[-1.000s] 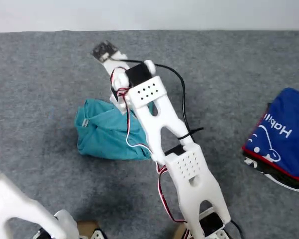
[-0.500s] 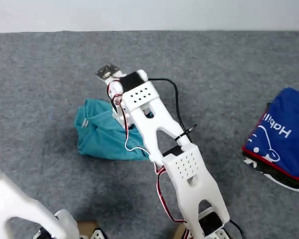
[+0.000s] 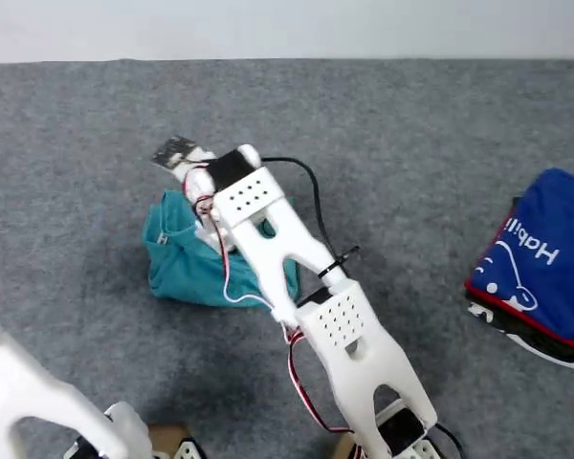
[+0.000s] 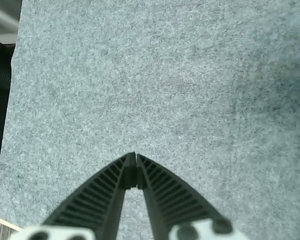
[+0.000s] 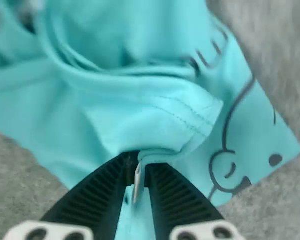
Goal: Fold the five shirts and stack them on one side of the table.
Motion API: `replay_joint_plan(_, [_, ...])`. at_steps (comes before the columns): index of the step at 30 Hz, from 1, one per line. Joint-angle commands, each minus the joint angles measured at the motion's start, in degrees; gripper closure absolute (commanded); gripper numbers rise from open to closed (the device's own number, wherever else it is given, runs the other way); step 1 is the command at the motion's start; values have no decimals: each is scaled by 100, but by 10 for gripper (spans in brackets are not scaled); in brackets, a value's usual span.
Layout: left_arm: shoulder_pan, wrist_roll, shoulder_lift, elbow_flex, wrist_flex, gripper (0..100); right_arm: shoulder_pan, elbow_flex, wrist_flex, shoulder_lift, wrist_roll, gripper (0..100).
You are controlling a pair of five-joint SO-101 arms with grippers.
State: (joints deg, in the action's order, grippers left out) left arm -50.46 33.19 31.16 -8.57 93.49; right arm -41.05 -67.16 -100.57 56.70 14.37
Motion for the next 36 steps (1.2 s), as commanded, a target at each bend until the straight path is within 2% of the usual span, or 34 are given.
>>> replay_joint_plan(1, [26, 44, 123, 13, -132, 995, -338, -352, -242, -418, 62, 988])
replay_joint_plan(7, [9, 44, 158, 13, -132, 995, -1191, -229, -242, -848, 70, 988])
replay_joint_plan(11, [0, 44, 158, 13, -132, 995, -1727, 431, -242, -901, 70, 985])
replay_joint_plan(14, [0, 53, 158, 13, -132, 995, -1868, 914, -242, -963, 70, 961])
replay_joint_plan(19, [0, 53, 158, 13, -132, 995, -1701, 1275, -251, -1552, 26, 825])
replay_joint_plan(28, [35, 53, 123, 13, -167, 995, -769, 1275, 92, -2448, 44, 817])
replay_joint_plan(30, [35, 53, 123, 13, -264, 995, -655, 1275, 268, -2413, 35, 839])
replay_joint_plan(34, [35, 53, 123, 13, -334, 995, -655, 1275, 664, -2079, 70, 980])
replay_joint_plan(36, [35, 53, 123, 13, -334, 995, -681, 1275, 769, -1815, 158, 983])
